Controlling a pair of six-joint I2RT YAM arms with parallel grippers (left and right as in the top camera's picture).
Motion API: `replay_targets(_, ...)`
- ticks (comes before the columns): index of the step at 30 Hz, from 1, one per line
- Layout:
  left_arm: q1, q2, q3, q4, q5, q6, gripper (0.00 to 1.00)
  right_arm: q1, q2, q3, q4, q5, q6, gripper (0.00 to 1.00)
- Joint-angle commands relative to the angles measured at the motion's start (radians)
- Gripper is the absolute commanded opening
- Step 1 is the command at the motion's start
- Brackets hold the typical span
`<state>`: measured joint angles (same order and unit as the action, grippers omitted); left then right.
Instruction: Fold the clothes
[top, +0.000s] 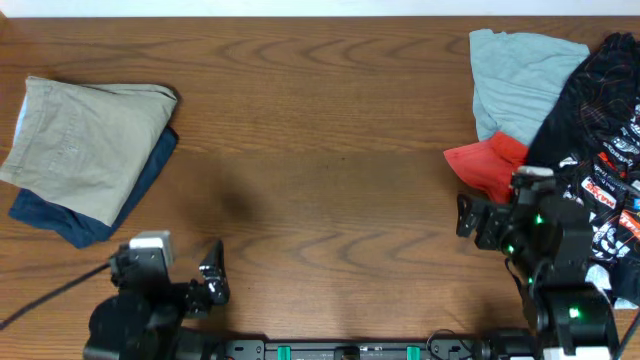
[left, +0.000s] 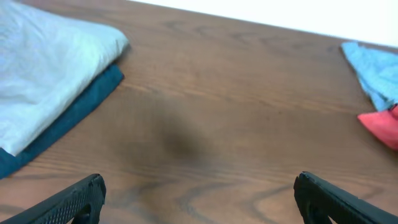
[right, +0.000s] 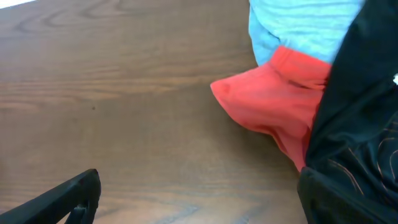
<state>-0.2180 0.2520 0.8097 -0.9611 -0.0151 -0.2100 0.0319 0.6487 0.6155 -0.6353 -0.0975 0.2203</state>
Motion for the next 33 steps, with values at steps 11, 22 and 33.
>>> replay_targets(11, -0.003, -0.017, -0.007, -0.051, -0.023, -0.009, 0.98, -0.005, -0.014, -0.032, -0.124, -0.005, 0.003, 0.99)
replay_targets(22, -0.003, -0.017, -0.007, -0.052, -0.023, -0.009, 0.98, -0.005, -0.014, -0.032, -0.147, -0.005, 0.003, 0.99)
replay_targets(33, -0.003, -0.017, -0.007, -0.052, -0.023, -0.009, 0.98, -0.004, -0.047, -0.035, -0.183, 0.021, 0.002, 0.99)
